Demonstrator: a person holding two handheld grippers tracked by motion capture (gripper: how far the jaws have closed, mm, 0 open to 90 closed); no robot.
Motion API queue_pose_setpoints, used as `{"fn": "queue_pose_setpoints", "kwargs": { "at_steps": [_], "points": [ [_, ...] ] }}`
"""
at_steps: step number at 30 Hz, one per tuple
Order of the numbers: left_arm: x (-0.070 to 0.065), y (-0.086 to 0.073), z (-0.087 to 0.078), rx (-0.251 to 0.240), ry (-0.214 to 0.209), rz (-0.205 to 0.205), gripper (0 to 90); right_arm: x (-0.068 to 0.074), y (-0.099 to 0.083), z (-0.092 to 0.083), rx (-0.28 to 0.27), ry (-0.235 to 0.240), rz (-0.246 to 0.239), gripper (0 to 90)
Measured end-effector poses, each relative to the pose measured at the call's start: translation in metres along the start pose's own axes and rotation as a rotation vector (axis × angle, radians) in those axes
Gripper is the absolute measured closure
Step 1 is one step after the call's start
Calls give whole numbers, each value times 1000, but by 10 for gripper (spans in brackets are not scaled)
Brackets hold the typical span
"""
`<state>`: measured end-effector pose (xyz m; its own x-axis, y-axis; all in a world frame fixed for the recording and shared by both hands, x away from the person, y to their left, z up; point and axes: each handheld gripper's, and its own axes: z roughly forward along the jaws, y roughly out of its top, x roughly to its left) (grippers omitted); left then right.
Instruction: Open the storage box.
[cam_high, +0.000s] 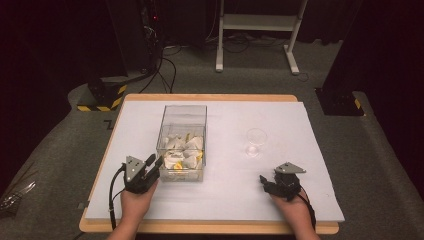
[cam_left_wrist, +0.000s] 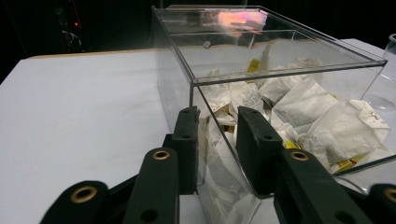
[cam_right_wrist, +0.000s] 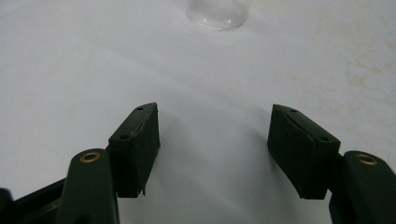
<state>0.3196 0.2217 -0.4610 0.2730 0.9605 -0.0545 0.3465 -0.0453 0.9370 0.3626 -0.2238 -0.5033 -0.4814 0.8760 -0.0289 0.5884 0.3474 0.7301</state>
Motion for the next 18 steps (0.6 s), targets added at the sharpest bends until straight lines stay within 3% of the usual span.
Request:
{"fn": "queue_pose_setpoints", "kwargs": {
  "at_steps": [18],
  "points": [
    [-1, -2, -6, 2, -7, 11, 782, 0, 0, 0, 0, -1, -1, 341]
  ]
}}
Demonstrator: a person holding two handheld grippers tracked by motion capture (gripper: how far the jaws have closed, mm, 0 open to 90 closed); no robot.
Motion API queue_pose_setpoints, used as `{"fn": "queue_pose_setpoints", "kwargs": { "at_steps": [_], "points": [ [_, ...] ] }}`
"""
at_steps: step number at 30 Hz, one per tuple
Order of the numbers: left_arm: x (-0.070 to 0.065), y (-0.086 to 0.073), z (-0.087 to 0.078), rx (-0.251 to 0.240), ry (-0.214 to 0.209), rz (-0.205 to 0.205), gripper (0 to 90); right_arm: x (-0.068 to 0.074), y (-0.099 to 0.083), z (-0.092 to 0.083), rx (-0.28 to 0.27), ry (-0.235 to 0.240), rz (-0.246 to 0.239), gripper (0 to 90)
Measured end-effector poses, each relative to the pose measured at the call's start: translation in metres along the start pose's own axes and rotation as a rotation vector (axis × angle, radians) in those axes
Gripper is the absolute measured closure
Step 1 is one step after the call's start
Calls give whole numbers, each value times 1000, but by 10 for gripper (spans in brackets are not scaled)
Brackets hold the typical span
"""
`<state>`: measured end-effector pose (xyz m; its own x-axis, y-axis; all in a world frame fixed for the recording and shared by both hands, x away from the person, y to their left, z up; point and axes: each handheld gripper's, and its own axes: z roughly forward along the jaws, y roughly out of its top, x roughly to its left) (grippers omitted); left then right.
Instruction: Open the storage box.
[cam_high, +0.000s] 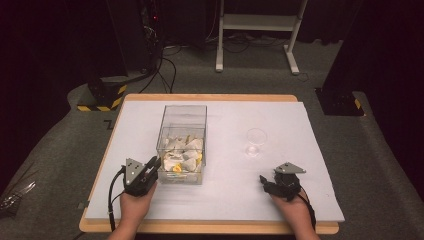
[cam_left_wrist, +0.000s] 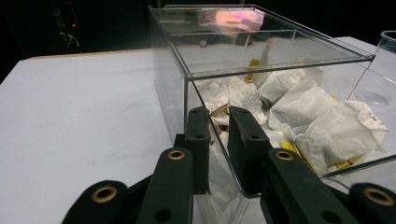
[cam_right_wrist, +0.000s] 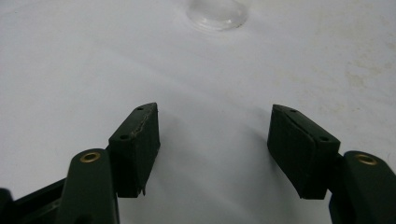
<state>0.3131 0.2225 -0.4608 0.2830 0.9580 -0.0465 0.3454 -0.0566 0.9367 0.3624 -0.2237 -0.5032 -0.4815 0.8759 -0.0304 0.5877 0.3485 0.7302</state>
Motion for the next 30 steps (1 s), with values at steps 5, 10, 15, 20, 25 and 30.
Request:
{"fn": "queue_pose_setpoints", "kwargs": {
  "at_steps": [5, 10, 15, 20, 25, 30],
  "points": [
    [-2, -1, -2, -3, 1, -2, 782, 0, 0, 0, 0, 0, 0, 341],
    [-4, -3, -5, -3, 4, -2, 781, 0, 0, 0, 0, 0, 1, 341],
    [-5, -4, -8, -4, 4, -3, 779, 0, 0, 0, 0, 1, 0, 341],
    [-6, -7, -12, -1, 2, -4, 779, 0, 0, 0, 0, 1, 0, 341],
    [-7, -9, -15, -1, -1, -4, 779, 0, 0, 0, 0, 1, 0, 341],
    [-9, -10, -19, 3, 0, -2, 780, 0, 0, 0, 0, 2, 1, 341]
  ]
}}
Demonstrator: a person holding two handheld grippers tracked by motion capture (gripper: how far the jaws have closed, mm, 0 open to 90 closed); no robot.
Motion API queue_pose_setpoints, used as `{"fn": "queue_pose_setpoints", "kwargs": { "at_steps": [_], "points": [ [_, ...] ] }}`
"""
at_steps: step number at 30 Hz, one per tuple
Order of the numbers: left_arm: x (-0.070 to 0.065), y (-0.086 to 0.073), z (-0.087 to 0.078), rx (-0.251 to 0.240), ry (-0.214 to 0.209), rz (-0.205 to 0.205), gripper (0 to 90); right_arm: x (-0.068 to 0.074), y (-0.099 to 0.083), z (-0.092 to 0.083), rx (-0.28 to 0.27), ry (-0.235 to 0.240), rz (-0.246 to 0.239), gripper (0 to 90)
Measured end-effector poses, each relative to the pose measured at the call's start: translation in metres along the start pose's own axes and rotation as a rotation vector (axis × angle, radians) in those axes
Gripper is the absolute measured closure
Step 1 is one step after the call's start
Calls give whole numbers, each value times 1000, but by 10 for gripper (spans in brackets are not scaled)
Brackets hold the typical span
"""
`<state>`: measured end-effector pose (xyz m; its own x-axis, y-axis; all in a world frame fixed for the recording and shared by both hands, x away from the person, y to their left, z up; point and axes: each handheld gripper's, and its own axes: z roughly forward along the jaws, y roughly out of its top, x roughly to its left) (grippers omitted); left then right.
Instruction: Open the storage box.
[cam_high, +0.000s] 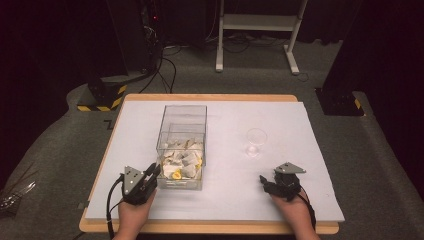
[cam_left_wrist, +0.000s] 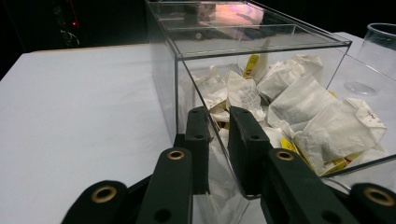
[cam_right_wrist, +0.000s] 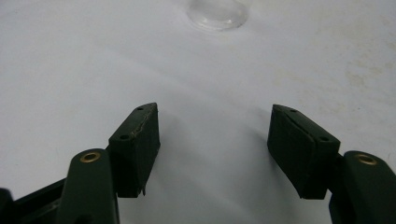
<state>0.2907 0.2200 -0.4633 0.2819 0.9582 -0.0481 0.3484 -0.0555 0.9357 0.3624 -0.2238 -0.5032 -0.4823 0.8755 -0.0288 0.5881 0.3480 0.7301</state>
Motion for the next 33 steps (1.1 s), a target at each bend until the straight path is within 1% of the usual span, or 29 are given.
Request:
{"fn": "queue_pose_setpoints", "kwargs": {
  "at_steps": [11, 22, 24, 33],
  "points": [
    [-1, -3, -6, -1, -6, -11, 782, 0, 0, 0, 0, 0, 0, 341],
    [-3, -6, -14, 0, -9, -1, 782, 0, 0, 0, 0, 0, 0, 341],
    [-4, -7, -15, -4, -10, -8, 782, 0, 0, 0, 0, 0, 0, 341],
    [-5, -9, -19, -4, -11, -8, 780, 0, 0, 0, 0, 0, -1, 341]
  ]
}}
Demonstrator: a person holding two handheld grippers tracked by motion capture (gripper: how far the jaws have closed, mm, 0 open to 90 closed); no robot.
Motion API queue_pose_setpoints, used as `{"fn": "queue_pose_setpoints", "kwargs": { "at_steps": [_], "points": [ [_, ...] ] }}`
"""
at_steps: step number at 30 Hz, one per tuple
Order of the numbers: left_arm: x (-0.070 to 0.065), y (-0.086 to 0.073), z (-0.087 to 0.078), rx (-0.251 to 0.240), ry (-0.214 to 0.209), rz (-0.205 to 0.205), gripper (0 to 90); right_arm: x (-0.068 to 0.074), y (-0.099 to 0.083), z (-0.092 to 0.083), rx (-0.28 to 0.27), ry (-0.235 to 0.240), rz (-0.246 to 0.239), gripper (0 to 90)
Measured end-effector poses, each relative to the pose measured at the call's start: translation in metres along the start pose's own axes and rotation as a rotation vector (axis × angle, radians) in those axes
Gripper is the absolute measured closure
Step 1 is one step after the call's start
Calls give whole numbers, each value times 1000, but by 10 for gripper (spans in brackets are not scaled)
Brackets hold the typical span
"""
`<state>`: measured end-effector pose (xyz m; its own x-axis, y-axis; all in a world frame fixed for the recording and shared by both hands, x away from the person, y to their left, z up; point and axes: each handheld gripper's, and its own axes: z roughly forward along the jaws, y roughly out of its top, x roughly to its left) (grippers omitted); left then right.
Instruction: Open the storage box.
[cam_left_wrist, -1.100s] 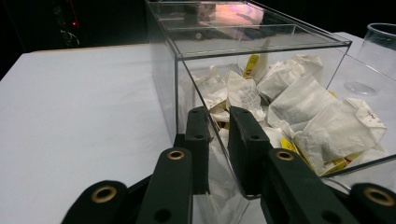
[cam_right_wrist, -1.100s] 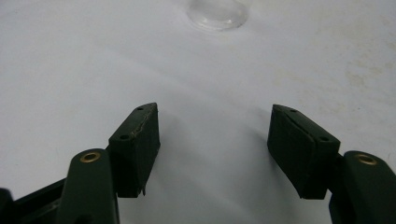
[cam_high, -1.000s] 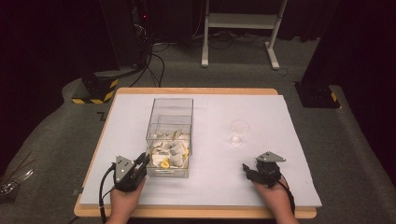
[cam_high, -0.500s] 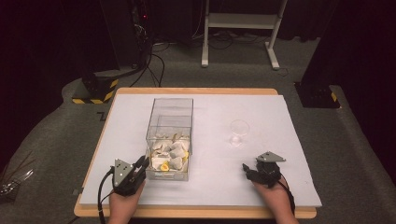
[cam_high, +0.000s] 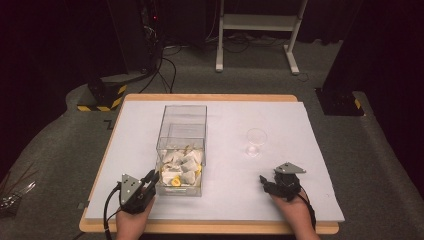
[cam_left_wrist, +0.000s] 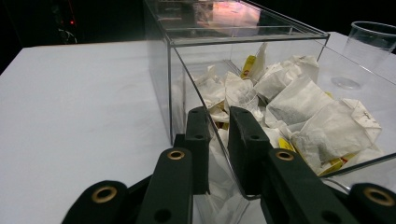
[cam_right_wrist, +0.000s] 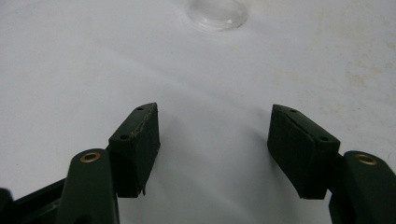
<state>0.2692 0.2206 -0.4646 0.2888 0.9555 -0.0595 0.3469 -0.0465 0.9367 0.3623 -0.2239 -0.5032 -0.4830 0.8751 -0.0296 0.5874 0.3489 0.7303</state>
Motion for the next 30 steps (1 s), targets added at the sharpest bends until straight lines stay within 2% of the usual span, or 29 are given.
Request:
{"fn": "queue_pose_setpoints", "kwargs": {
  "at_steps": [30],
  "points": [
    [-1, -2, -7, -7, -6, 6, 757, 0, 0, 0, 0, 0, -2, 341]
  ]
}}
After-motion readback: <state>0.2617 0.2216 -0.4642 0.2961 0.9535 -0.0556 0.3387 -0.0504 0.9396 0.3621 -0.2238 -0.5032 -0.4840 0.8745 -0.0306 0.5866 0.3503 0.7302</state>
